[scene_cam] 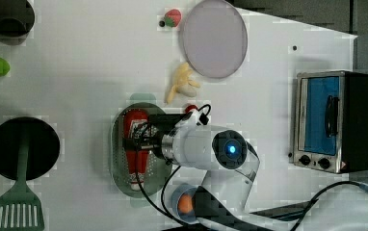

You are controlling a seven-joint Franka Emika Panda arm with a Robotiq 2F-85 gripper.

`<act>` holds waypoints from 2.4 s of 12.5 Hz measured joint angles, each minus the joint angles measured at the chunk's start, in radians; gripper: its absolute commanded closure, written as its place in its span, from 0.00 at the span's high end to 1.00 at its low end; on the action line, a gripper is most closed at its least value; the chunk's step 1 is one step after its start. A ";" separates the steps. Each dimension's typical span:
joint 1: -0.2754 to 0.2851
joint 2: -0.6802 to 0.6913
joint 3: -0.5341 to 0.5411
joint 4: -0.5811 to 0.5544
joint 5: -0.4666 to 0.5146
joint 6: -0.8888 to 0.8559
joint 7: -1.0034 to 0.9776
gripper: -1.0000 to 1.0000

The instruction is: Pick ketchup from strainer and place it on the table

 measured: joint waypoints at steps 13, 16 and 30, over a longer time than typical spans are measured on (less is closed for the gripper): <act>-0.030 -0.230 0.077 -0.035 0.229 -0.135 0.004 0.56; -0.056 -0.395 0.107 -0.010 0.343 -0.269 -0.041 0.56; -0.306 -0.592 -0.169 0.115 0.472 -0.550 -0.682 0.56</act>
